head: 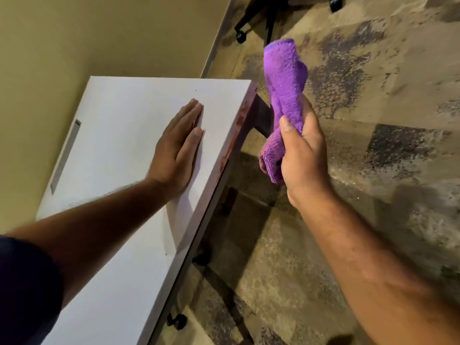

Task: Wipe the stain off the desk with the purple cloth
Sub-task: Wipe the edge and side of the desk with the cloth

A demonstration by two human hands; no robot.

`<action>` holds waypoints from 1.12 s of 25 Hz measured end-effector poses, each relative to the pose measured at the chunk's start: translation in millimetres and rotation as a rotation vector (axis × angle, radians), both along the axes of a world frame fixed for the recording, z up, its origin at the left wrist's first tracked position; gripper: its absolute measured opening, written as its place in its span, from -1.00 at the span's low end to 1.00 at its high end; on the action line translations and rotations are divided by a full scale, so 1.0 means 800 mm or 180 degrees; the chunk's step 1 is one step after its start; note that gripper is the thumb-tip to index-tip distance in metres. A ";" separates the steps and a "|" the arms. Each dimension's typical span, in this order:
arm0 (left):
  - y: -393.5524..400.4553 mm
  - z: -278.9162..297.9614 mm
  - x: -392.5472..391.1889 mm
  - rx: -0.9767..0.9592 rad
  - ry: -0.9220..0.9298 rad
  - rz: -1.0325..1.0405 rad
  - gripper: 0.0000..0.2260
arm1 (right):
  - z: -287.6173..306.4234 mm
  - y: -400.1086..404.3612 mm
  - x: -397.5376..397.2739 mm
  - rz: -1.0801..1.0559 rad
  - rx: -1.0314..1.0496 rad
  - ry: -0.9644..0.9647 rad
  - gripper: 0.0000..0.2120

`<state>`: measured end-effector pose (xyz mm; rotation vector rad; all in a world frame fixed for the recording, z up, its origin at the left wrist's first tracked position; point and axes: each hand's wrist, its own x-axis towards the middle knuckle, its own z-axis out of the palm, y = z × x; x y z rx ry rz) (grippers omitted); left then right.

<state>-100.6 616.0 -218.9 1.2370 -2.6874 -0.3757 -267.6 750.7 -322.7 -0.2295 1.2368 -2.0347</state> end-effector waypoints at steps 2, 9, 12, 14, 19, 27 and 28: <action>-0.003 -0.003 0.001 0.0000 0.0038 -0.0040 -0.56 | 0.005 -0.019 0.010 0.0107 -0.0063 0.0281 -0.45; -0.002 -0.006 0.006 0.0215 0.0660 -0.0196 -0.61 | 0.041 0.004 0.103 0.0071 0.0587 0.1757 -0.29; 0.000 -0.002 0.007 0.0412 0.1003 -0.0022 -0.65 | 0.045 0.044 0.146 0.0413 0.0483 0.1996 -0.19; -0.001 -0.001 0.009 0.0367 0.1005 -0.0059 -0.65 | 0.046 0.066 0.174 0.0508 0.0459 0.1981 -0.20; 0.008 -0.004 0.009 0.0311 0.1307 0.0345 -0.71 | 0.050 0.117 0.236 0.0749 0.0332 0.1957 -0.30; 0.029 0.010 0.003 -0.0214 0.0876 0.0452 -0.72 | 0.041 0.179 0.230 0.1464 0.0122 -0.1024 -0.47; 0.030 0.011 0.003 -0.0346 0.0784 0.0500 -0.72 | 0.040 0.180 0.219 0.1245 0.0323 -0.1732 -0.54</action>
